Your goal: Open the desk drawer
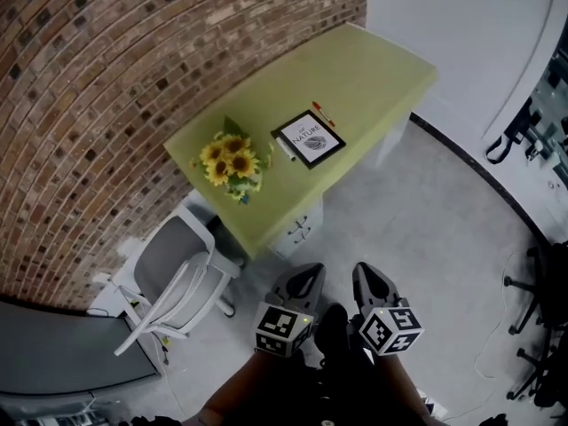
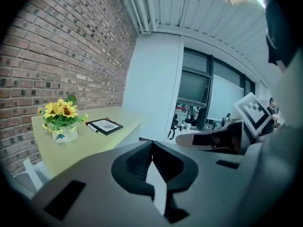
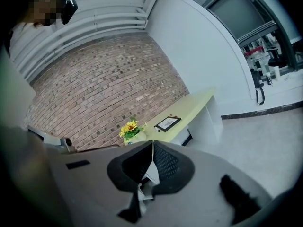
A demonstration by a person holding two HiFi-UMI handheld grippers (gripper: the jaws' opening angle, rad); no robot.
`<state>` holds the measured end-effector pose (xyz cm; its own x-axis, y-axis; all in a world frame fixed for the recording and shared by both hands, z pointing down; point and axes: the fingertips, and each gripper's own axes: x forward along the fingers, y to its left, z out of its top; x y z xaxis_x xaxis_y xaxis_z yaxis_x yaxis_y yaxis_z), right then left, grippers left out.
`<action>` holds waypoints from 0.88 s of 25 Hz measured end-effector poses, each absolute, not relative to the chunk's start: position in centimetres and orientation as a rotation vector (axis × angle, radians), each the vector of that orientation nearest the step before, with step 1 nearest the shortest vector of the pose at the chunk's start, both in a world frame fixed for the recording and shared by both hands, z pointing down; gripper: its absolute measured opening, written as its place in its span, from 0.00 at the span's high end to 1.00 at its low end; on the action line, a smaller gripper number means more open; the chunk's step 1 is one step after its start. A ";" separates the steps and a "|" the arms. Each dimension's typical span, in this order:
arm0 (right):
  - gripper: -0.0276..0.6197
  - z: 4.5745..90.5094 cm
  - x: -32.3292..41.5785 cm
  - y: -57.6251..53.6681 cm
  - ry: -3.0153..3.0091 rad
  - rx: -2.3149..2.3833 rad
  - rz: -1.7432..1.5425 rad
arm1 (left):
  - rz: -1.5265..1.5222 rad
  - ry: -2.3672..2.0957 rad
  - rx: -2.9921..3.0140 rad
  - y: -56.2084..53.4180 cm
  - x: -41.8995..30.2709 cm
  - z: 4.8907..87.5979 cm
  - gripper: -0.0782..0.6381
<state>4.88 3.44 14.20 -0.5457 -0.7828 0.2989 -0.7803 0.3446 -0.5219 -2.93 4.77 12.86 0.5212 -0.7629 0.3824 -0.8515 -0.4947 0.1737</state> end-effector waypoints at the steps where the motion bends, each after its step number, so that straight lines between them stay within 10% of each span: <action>1: 0.94 14.6 5.1 2.7 2.576 -1.486 -1.003 | 0.376 -1.340 2.427 4.0 -2.6 13.1 0.88; 22: 0.94 25.5 3.4 -6.6 2.539 -1.377 -1.229 | 0.488 -1.193 2.445 -6.4 -1.2 23.9 0.88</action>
